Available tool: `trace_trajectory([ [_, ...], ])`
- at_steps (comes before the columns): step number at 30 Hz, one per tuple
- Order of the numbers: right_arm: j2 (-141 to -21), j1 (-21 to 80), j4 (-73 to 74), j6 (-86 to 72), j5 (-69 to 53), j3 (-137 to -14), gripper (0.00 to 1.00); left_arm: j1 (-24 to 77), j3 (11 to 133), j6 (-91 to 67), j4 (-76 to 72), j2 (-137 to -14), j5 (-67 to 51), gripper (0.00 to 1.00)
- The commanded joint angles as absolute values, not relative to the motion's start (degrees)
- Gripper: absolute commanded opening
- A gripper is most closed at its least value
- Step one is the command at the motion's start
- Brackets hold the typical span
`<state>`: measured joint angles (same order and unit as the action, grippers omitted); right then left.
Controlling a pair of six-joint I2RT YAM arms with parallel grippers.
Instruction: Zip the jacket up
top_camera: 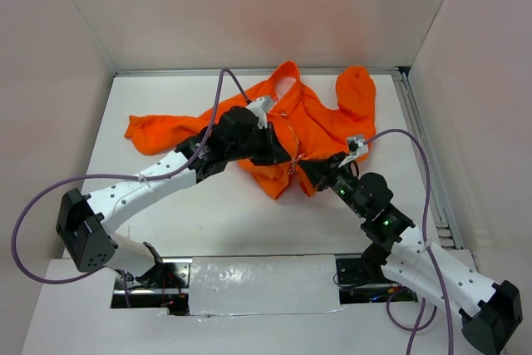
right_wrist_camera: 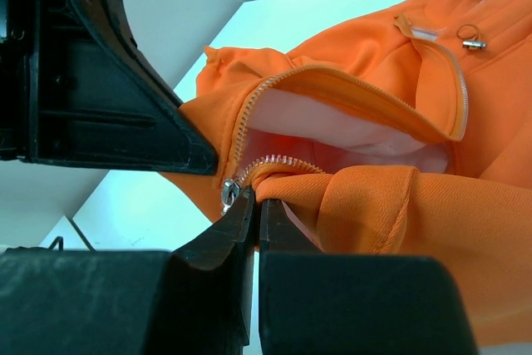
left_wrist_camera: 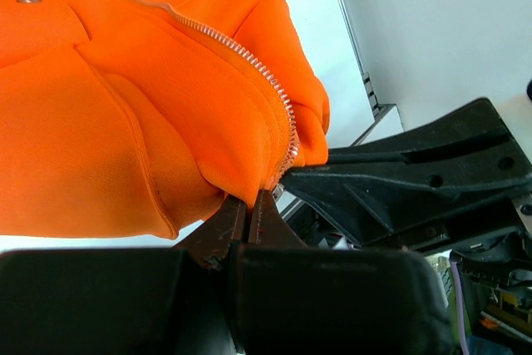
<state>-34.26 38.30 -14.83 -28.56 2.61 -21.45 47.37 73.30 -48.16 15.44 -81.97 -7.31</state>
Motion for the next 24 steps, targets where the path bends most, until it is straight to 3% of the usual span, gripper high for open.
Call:
trace_trajectory([
  [1, -34.36, 37.71, -19.16, -29.71, 3.17, -24.7, 0.0, 47.9, 72.16, -46.85, 10.99, -79.01, -9.93, 0.0],
  [6, -34.63, 37.01, -19.51, -30.32, 1.06, -25.84, 0.0, 48.25, 71.63, -45.62, 12.3, -79.27, -8.44, 0.0],
  [16, -39.37, 36.12, -6.7, -30.24, -3.42, -34.71, 0.0, 51.15, 71.01, -42.01, 14.06, -80.42, -3.43, 0.0],
  [24, -42.01, 35.86, -1.23, -28.04, -2.81, -36.65, 0.0, 51.24, 70.58, -37.27, 12.39, -78.84, -6.15, 0.0],
])
